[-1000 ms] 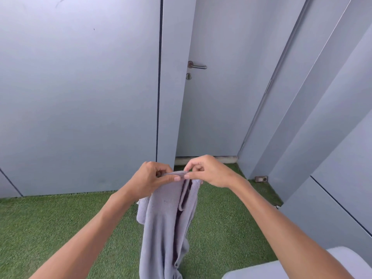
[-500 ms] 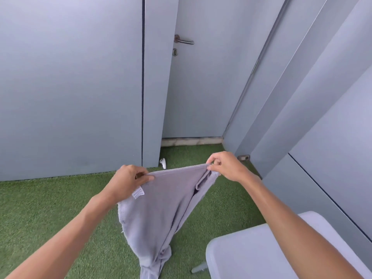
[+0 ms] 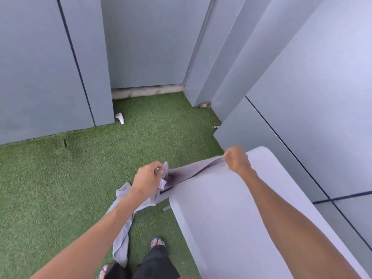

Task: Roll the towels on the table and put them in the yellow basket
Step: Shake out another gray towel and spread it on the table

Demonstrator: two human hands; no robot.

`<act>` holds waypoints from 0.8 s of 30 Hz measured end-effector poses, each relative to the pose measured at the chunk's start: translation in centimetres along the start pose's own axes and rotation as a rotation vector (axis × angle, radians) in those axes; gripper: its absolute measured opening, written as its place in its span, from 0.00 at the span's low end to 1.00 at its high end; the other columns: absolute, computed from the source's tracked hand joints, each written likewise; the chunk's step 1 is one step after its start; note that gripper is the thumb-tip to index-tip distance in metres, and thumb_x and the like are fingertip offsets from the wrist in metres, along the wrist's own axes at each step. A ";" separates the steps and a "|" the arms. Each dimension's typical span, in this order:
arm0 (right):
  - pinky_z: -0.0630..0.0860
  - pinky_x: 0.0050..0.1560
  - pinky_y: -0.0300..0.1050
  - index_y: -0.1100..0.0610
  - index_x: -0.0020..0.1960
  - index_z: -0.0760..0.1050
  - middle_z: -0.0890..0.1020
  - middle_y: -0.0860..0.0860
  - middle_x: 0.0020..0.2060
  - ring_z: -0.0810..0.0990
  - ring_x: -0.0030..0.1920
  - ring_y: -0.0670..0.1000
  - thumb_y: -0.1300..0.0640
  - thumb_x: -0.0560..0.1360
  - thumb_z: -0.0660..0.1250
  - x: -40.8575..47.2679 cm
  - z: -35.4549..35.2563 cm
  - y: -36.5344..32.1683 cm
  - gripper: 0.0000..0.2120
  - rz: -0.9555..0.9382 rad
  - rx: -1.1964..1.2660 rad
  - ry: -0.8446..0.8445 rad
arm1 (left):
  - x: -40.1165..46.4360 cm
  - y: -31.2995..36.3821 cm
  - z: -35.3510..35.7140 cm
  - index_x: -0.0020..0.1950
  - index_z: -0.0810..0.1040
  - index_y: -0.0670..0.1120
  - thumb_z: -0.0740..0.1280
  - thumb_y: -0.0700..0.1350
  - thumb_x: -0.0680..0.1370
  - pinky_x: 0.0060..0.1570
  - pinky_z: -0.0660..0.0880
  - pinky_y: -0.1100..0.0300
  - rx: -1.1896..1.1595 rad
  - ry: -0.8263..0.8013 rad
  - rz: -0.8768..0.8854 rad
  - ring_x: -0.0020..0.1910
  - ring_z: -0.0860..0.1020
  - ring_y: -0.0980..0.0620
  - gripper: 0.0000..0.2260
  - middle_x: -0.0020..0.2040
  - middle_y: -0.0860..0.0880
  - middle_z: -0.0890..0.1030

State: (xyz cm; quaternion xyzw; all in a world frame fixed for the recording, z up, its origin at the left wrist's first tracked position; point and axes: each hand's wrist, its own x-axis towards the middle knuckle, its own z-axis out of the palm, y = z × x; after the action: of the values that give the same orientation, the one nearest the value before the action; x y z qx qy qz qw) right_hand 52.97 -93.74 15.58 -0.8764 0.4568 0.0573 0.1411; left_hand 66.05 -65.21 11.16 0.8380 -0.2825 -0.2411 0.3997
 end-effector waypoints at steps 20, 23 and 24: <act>0.77 0.51 0.44 0.65 0.51 0.82 0.84 0.60 0.46 0.81 0.45 0.50 0.64 0.70 0.61 23.4 -1.9 24.8 0.15 0.280 0.589 0.447 | -0.3 0.9 12.6 0.51 0.78 0.52 0.65 0.50 0.78 0.35 0.76 0.53 0.276 0.156 -0.153 0.38 0.77 0.50 0.05 0.45 0.52 0.79; 0.75 0.49 0.42 0.64 0.53 0.82 0.83 0.55 0.44 0.78 0.45 0.47 0.63 0.69 0.63 24.3 0.1 27.1 0.15 0.311 0.610 0.412 | -1.1 0.9 13.2 0.52 0.80 0.47 0.68 0.47 0.77 0.38 0.76 0.50 0.291 0.161 -0.154 0.40 0.77 0.49 0.06 0.45 0.52 0.78; 0.75 0.48 0.42 0.64 0.53 0.82 0.82 0.54 0.43 0.78 0.45 0.47 0.62 0.69 0.63 24.1 0.9 27.6 0.15 0.300 0.588 0.396 | -1.2 0.9 13.2 0.52 0.80 0.46 0.69 0.46 0.76 0.39 0.76 0.50 0.297 0.163 -0.158 0.40 0.78 0.49 0.07 0.44 0.51 0.78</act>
State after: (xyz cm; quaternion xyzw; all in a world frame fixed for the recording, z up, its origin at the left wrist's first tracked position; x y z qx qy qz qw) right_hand 44.33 -127.39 3.79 -0.7162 0.5952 -0.2265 0.2854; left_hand 56.61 -71.98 4.64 0.9241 -0.2149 -0.1588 0.2732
